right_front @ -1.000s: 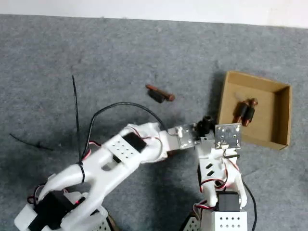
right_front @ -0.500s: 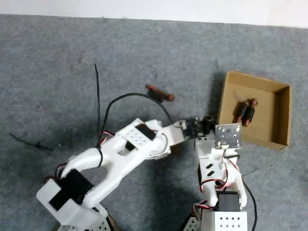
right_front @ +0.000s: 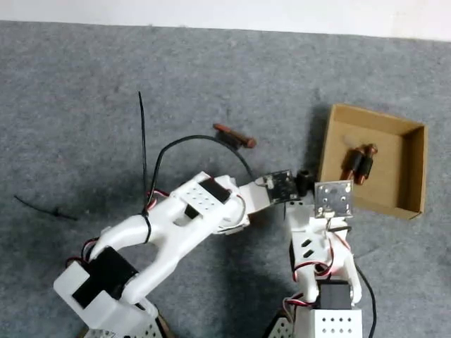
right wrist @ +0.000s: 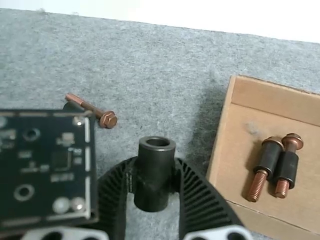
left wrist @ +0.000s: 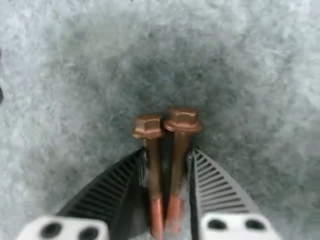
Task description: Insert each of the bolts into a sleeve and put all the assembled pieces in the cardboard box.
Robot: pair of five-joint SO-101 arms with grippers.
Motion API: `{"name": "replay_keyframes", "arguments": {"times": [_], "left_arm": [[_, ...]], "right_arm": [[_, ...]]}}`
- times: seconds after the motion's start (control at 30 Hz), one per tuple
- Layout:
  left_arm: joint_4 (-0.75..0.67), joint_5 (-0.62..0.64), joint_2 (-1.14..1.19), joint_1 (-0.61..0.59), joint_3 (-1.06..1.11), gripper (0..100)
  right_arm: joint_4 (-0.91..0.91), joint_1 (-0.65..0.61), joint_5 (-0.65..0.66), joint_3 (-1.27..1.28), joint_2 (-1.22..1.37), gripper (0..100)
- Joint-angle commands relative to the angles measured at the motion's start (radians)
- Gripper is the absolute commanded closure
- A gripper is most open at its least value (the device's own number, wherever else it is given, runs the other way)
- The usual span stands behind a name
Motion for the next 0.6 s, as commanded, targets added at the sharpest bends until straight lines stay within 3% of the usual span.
{"name": "replay_keyframes", "arguments": {"times": [0.0,0.57], "left_arm": [[0.023,-0.012,0.001,0.008,-0.021,97],[0.020,-0.008,-0.015,0.008,0.016,100]], "right_arm": [[-0.005,0.005,0.006,0.113,-0.021,99.2],[-0.007,0.005,0.006,0.113,-0.021,99.2]]}}
